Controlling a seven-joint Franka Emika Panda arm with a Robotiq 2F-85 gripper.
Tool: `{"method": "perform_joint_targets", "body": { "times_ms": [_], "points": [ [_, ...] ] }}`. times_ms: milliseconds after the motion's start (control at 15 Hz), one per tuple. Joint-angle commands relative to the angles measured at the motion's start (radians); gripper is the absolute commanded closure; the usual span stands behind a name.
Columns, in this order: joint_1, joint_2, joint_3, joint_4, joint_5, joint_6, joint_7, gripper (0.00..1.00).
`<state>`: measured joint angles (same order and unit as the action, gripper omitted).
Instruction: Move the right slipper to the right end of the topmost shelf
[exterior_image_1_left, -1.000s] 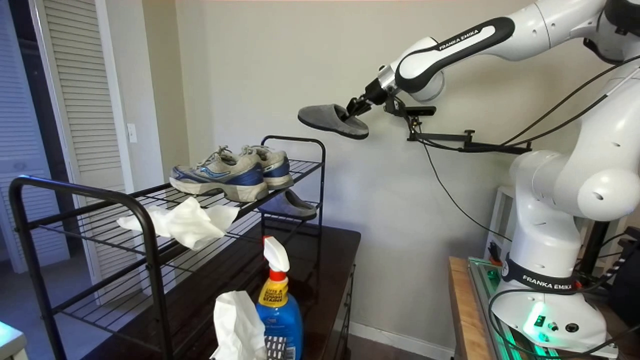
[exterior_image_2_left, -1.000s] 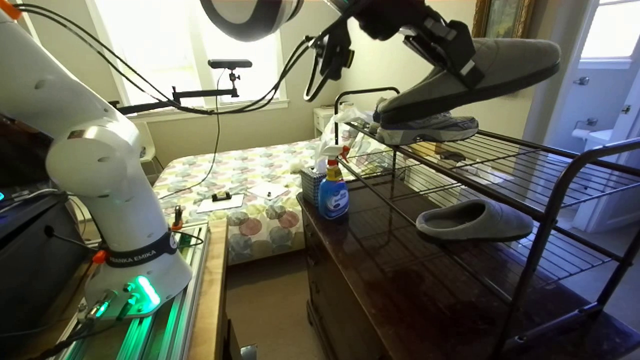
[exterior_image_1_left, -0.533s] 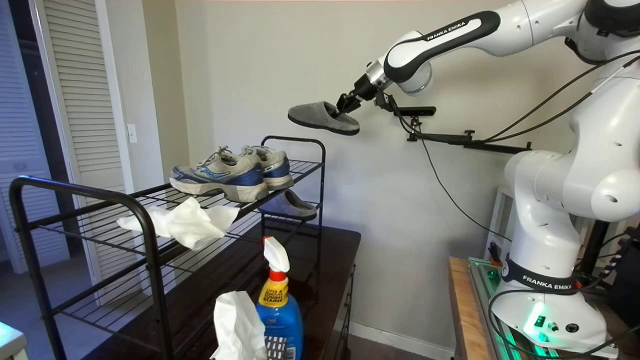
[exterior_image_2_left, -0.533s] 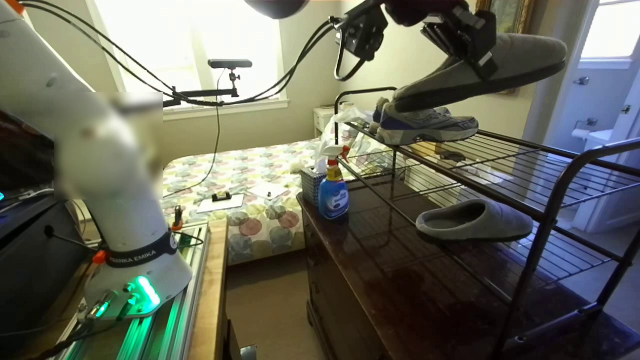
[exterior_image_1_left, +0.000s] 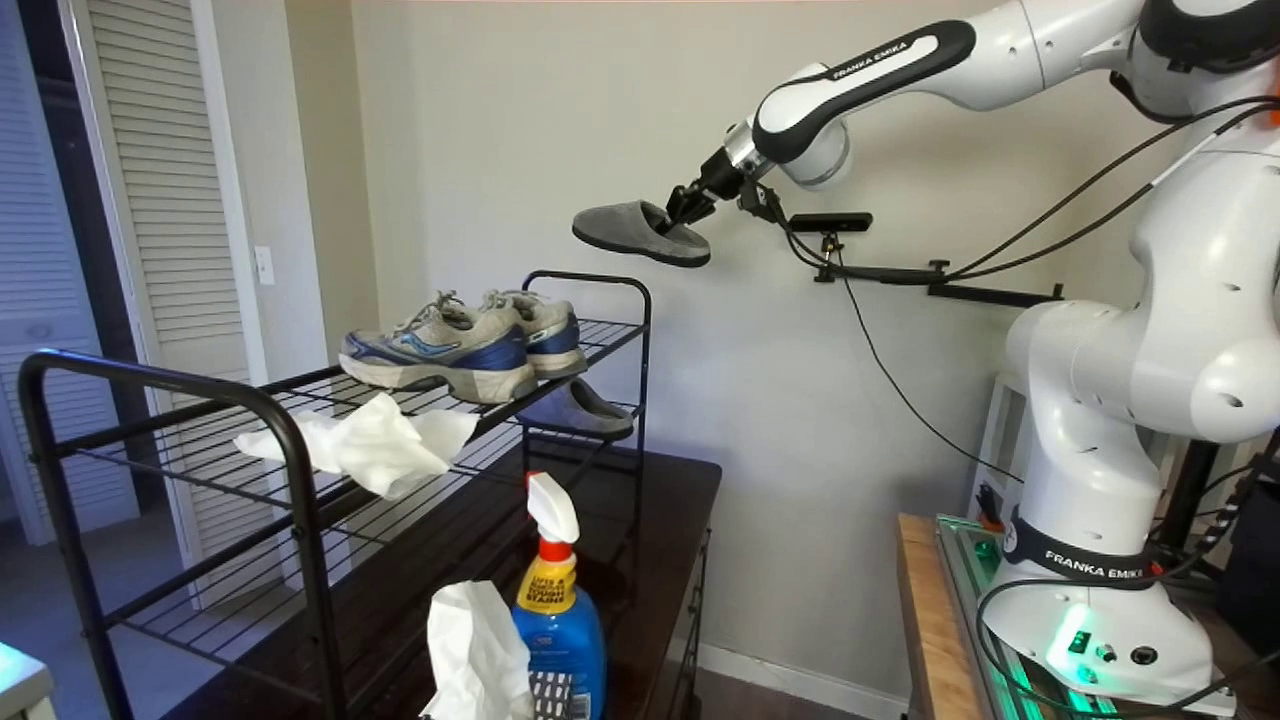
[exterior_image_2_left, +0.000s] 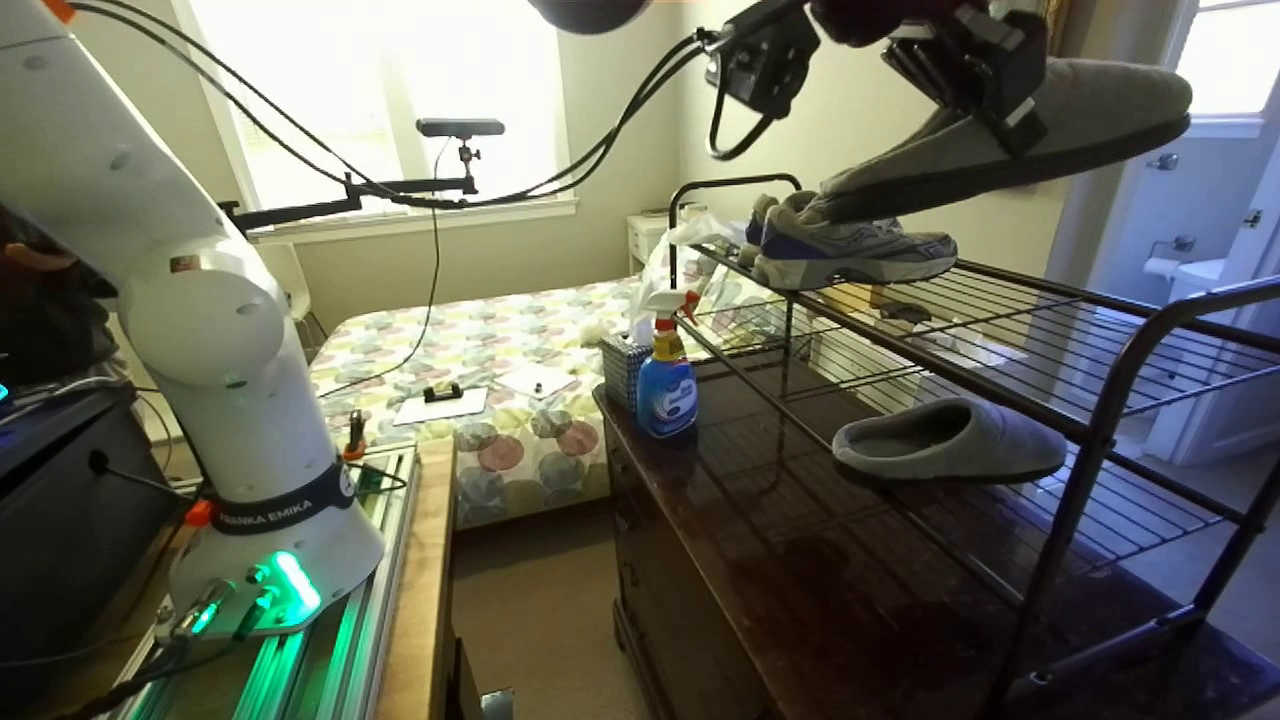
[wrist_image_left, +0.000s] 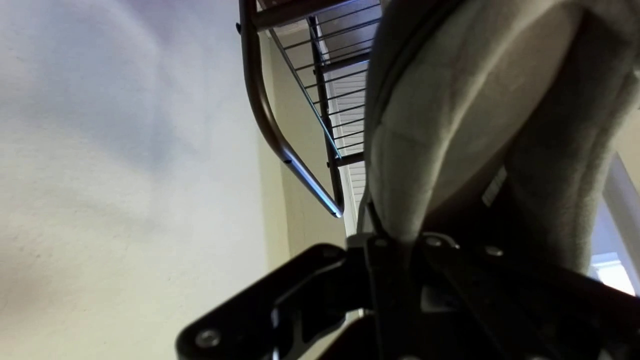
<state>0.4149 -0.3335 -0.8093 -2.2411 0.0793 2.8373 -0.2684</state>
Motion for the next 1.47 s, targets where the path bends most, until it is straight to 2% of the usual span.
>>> {"method": "perform_joint_targets", "body": {
  "times_ms": [0, 467, 667, 867, 1000, 1133, 1400],
  "points": [
    [0.128, 0.08, -0.1, 0.121, 0.095, -0.029, -0.064, 0.99],
    [0.367, 0.188, -0.285, 0.274, 0.216, -0.134, -0.211, 0.99],
    [0.414, 0.271, -0.356, 0.305, 0.275, -0.152, -0.205, 0.99],
    [0.459, 0.358, -0.418, 0.322, 0.401, -0.157, -0.226, 0.99],
    [0.463, 0.39, -0.418, 0.324, 0.509, -0.154, -0.278, 0.99],
    [0.434, 0.439, -0.391, 0.339, 0.613, -0.164, -0.342, 0.99],
    [0.314, 0.553, -0.317, 0.404, 0.825, -0.255, -0.503, 0.99]
  ]
}}
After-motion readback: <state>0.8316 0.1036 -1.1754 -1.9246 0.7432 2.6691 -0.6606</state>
